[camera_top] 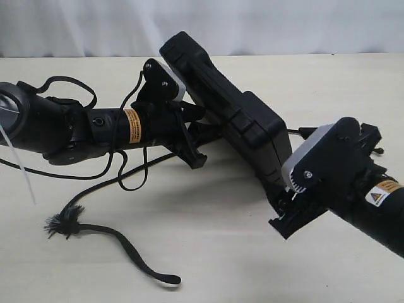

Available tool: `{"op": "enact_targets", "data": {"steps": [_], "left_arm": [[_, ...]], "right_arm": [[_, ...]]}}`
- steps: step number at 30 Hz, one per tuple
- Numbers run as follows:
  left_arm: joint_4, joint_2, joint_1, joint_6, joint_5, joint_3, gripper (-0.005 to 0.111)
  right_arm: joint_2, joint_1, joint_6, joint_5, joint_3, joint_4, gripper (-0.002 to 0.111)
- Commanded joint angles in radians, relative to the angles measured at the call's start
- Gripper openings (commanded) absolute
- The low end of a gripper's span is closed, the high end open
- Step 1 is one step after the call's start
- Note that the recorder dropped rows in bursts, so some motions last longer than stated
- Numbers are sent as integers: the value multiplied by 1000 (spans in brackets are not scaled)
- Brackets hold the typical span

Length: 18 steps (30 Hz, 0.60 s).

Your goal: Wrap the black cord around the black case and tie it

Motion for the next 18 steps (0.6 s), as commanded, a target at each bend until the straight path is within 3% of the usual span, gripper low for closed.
{"op": "enact_targets", "data": {"steps": [1,7,12,14,16,17,18], "left_arm": [[-15,0,-2,-9,3,-6,49],[-9,0,-2,-35,7,-6,49],[-9,0,-2,-35,7,-6,49],[-9,0,-2,-35,7,-6,49],[-9,0,-2,-35,18,-6,49],[-9,-7,-2,-22,55,-6,49],[-9,-18,-2,-12,93,-6,49]], "right_arm": [[142,5,169,-269,37,-204,84],[391,-44,296,-616,31,-379,84],[502,-117,346,-683,-20,-470,83],[511,-125,355,-676,-37,-531,72],[507,-125,402,-677,-42,-529,37],[503,-125,417,-674,-42,-518,8],[504,-125,430,-676,-42,-511,5]]}}
